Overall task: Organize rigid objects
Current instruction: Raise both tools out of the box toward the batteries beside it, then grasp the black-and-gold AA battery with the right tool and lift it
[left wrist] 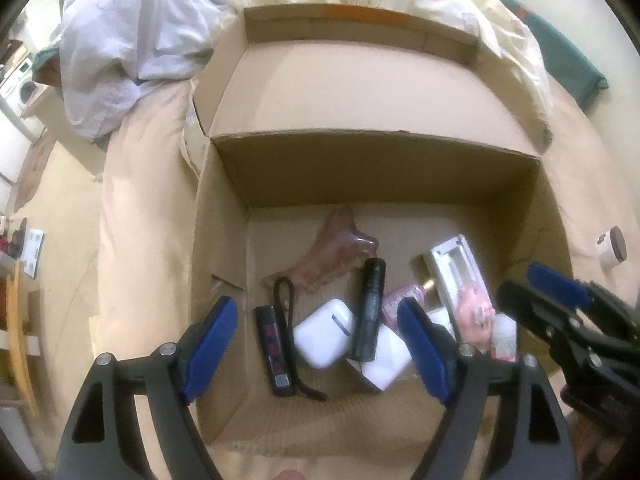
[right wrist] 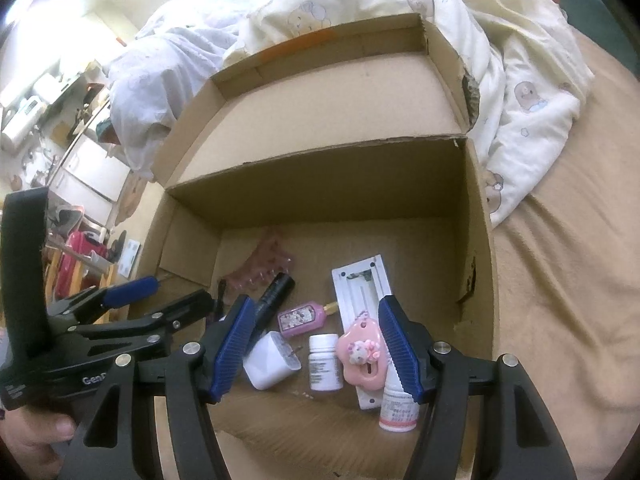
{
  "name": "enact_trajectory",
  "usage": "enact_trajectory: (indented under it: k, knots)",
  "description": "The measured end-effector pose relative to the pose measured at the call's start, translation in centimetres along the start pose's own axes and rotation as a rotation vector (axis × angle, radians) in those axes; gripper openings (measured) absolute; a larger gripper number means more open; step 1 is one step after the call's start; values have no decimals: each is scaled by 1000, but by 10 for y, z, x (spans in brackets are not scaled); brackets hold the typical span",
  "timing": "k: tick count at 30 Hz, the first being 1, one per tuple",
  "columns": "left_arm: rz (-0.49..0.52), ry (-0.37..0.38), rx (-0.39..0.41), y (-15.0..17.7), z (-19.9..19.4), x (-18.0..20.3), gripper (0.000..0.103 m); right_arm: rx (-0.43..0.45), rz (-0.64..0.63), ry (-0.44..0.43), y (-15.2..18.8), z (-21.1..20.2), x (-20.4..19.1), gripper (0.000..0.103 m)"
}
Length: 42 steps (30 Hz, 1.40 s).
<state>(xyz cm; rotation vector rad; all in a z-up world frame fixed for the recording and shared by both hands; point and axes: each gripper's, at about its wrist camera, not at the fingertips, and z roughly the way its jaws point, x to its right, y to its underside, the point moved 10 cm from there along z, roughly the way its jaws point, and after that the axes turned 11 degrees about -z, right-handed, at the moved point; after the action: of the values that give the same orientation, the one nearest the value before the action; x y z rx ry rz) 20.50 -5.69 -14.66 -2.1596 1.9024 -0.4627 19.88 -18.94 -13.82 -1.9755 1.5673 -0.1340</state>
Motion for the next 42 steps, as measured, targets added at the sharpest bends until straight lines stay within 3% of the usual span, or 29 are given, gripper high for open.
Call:
enact_trajectory:
  k: [11, 18, 24, 33, 35, 42]
  knots:
    - [-39, 30, -26, 36, -33, -15, 80, 54, -2, 23, 23, -38, -7, 68]
    - [-4, 21, -18, 67, -58, -33, 80, 57, 29, 41, 52, -53, -12, 68]
    - [-37, 28, -36, 90, -59, -48, 80, 37, 67, 42, 77, -53, -17, 68]
    - [-99, -32, 10, 85, -62, -66, 80, -65, 226, 81, 126, -34, 1, 68]
    - [-104, -18, 9, 85, -63, -64, 80, -118, 252, 155, 140, -24, 8, 68]
    - [-159, 26, -7, 80, -66, -64, 80, -175, 354, 188, 162, 9, -6, 68]
